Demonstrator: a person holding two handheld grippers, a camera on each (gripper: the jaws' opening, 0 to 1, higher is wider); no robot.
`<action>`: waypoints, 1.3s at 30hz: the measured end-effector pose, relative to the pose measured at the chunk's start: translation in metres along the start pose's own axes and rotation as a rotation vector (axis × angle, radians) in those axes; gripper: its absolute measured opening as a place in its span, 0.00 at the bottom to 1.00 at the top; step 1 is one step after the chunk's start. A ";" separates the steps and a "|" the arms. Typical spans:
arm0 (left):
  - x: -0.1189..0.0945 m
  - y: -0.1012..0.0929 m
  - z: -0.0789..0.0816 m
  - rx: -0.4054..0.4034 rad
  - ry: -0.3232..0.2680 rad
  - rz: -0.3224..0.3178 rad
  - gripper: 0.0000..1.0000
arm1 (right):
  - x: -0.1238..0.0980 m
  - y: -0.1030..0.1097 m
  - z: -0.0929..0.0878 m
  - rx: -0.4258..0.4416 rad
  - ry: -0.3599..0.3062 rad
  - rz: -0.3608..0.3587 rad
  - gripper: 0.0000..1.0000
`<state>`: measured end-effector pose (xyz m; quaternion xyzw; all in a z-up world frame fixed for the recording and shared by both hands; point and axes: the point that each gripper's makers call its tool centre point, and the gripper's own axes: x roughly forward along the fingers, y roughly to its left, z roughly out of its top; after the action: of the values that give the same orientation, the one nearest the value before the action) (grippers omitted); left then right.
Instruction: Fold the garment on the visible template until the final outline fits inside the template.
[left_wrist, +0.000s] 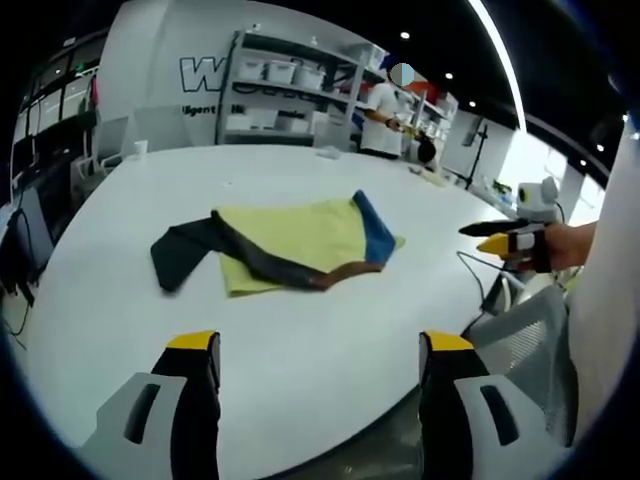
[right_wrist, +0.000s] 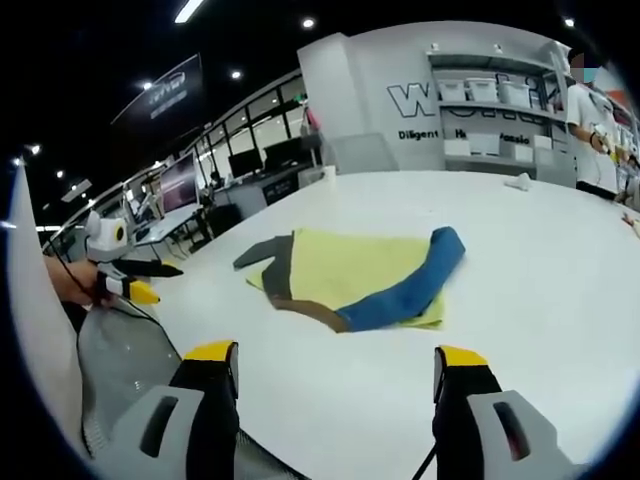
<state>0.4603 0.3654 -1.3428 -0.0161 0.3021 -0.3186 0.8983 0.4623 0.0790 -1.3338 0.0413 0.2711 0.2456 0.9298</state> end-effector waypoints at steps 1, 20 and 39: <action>0.000 0.000 0.000 0.000 0.002 -0.001 0.79 | 0.000 0.000 0.000 0.000 0.000 0.000 0.78; 0.017 0.005 0.004 0.033 0.018 -0.020 0.73 | 0.013 -0.006 0.000 -0.020 0.012 0.019 0.66; 0.054 0.018 0.016 0.155 0.056 -0.038 0.54 | 0.043 -0.035 0.004 -0.115 0.043 0.033 0.48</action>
<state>0.5124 0.3454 -1.3620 0.0566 0.3013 -0.3585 0.8817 0.5105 0.0691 -1.3586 -0.0132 0.2758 0.2769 0.9204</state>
